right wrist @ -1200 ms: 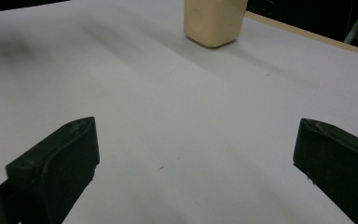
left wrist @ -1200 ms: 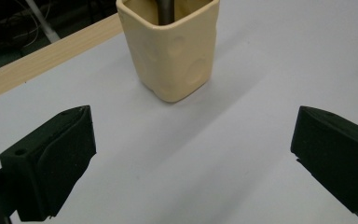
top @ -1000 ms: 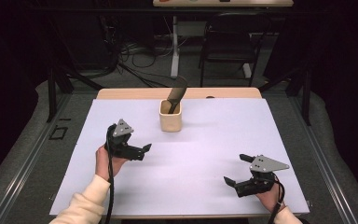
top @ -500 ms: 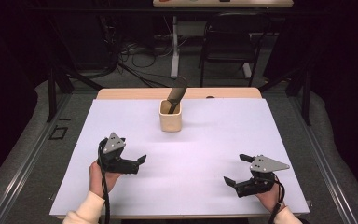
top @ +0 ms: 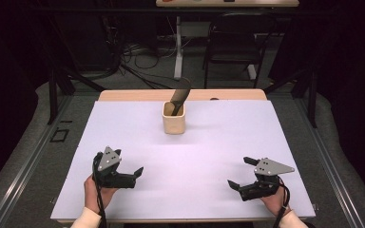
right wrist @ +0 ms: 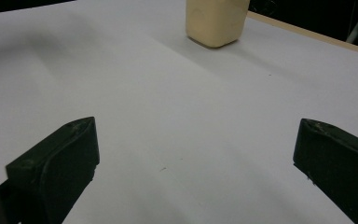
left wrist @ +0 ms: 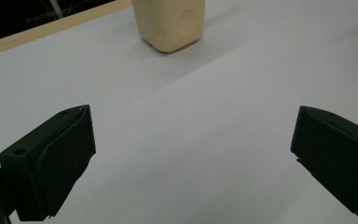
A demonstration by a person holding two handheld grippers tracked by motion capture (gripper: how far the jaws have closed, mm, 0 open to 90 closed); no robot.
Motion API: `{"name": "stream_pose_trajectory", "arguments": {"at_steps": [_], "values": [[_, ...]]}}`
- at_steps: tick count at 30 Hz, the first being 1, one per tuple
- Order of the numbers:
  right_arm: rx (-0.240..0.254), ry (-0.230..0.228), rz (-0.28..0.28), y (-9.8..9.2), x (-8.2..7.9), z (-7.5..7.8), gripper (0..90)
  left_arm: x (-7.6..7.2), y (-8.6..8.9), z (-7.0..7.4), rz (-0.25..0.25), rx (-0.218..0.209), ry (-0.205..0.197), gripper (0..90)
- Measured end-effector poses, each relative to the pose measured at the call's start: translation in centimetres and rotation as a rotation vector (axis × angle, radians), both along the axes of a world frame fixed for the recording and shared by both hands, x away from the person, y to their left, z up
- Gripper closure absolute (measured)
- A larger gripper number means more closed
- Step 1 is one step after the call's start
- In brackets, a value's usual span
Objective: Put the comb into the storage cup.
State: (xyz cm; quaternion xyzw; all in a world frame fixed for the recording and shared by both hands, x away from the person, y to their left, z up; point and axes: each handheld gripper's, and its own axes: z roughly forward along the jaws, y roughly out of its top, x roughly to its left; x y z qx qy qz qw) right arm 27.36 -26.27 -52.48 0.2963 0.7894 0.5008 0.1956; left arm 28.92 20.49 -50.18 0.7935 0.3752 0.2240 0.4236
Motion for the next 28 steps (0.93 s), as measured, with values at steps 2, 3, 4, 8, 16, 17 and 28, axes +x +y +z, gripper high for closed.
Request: {"name": "stream_pose_trajectory", "arguments": {"at_steps": [2,3,4,8,16,17,28], "values": [[-0.001,-0.001,0.0,0.0,0.0,0.0,0.0,-0.2,0.2,-0.3,0.004,-0.004,-0.006,0.0],[-0.002,0.0,0.0,0.0,0.0,0.0,0.0,-0.3,0.2,-0.5,0.007,-0.007,-0.005,0.0],[-0.003,-0.001,0.001,0.0,0.0,0.0,0.0,-0.4,0.2,-0.7,0.006,-0.001,-0.005,0.0],[-0.003,0.0,0.001,0.0,0.0,-0.1,0.0,-1.0,0.3,-1.8,0.006,-0.008,-0.013,0.0],[-0.002,-0.001,0.003,0.0,0.0,-0.1,0.0,-2.0,0.9,-2.3,-0.016,-0.02,-0.046,0.0],[-0.003,0.0,0.003,0.0,0.0,-0.1,0.0,-2.1,1.0,-2.4,-0.018,-0.026,-0.044,0.0],[-0.005,0.002,0.004,0.0,0.1,-0.1,0.0,-1.9,1.0,-3.0,-0.037,-0.042,-0.03,0.0]]}}
